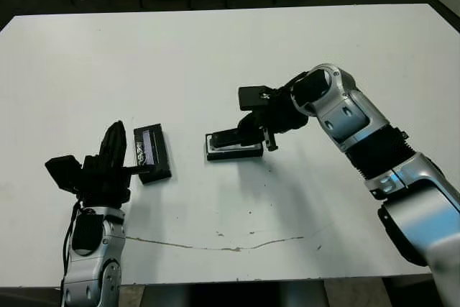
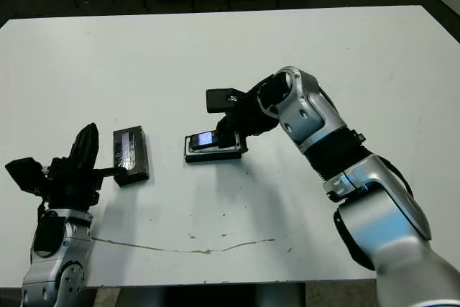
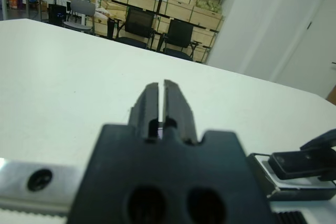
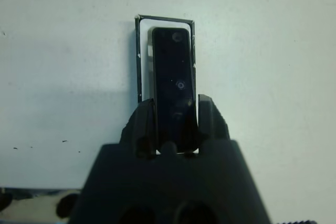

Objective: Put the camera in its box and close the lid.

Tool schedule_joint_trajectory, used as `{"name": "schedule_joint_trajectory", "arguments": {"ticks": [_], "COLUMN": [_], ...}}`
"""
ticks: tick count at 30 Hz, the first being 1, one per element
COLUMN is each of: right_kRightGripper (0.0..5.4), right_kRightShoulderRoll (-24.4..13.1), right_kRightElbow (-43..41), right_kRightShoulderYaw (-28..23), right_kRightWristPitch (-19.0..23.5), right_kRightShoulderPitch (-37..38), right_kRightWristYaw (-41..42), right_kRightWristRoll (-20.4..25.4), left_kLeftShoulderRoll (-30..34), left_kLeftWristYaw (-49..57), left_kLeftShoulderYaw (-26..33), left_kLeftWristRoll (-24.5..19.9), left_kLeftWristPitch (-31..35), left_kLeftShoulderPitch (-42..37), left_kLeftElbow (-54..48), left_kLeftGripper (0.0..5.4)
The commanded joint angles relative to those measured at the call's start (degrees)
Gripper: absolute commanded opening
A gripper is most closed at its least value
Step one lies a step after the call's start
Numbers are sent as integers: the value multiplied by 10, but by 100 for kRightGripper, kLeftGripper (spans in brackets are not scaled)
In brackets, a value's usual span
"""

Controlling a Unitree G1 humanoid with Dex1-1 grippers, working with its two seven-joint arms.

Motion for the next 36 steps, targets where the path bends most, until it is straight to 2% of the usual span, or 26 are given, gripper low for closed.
{"name": "schedule_joint_trajectory", "arguments": {"ticks": [1, 7, 9, 18, 36], "right_kRightGripper": [64, 64, 64, 64, 64], "right_kRightShoulderRoll": [-6, -5, -7, -7, 12], "right_kRightElbow": [-2, -2, 0, 2, 24], "right_kRightShoulderYaw": [4, 13, 17, 32, 62], "right_kRightWristPitch": [2, 9, -6, -14, -17], "right_kRightShoulderPitch": [-8, -15, -17, -21, -36], "right_kRightWristYaw": [-4, -2, 2, 8, 21], "right_kRightWristRoll": [-4, -18, -20, -30, -45], "left_kLeftShoulderRoll": [-2, -4, -5, -9, -17], "left_kLeftWristYaw": [4, 5, 5, 7, 6], "left_kLeftShoulderYaw": [-1, -1, -1, -1, -5], "left_kLeftWristRoll": [1, 1, 0, 1, 6], "left_kLeftWristPitch": [6, 4, 5, 4, -8], "left_kLeftShoulderPitch": [10, 9, 9, 12, 17], "left_kLeftElbow": [1, 4, 3, 3, 7], "left_kLeftGripper": [0, 0, 0, 0, 0]}}
